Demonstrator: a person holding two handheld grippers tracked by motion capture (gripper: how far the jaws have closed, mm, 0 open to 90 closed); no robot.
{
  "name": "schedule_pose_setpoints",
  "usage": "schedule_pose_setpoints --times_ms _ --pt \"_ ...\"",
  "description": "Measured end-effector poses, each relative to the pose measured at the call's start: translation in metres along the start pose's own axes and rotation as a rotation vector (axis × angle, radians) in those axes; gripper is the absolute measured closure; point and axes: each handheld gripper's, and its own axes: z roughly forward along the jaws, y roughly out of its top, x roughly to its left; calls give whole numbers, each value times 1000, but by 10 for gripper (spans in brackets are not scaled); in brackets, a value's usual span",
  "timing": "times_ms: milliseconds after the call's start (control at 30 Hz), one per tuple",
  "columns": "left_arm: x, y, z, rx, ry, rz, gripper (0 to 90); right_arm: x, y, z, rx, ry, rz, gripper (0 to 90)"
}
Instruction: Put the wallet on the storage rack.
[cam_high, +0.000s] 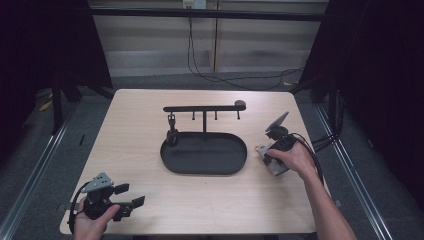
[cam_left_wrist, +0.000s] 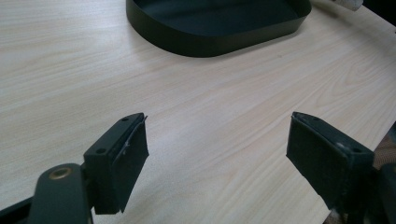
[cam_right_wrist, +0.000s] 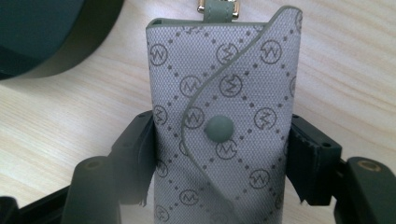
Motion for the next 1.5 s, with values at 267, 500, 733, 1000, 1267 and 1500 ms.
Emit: schedule_pose_setpoints --times_ms 267,500,733,1000,1267,1500 --pt "1 -1 2 9 -1 -11 203 -3 -1 -5 -9 1 2 337" --pt "0 0 4 17 -4 -6 203 -3 1 -20 -35 2 15 337" --pt "0 0 5 28 -1 0 203 -5 0 -33 -49 -4 17 337" --pt "0 0 4 24 -1 2 203 -2 0 -43 -66 5 11 337" --pt "0 -1 4 20 -7 2 203 -3 0 -52 -85 -5 20 337" --pt "0 0 3 19 -11 3 203 0 -1 -60 -98 10 18 337"
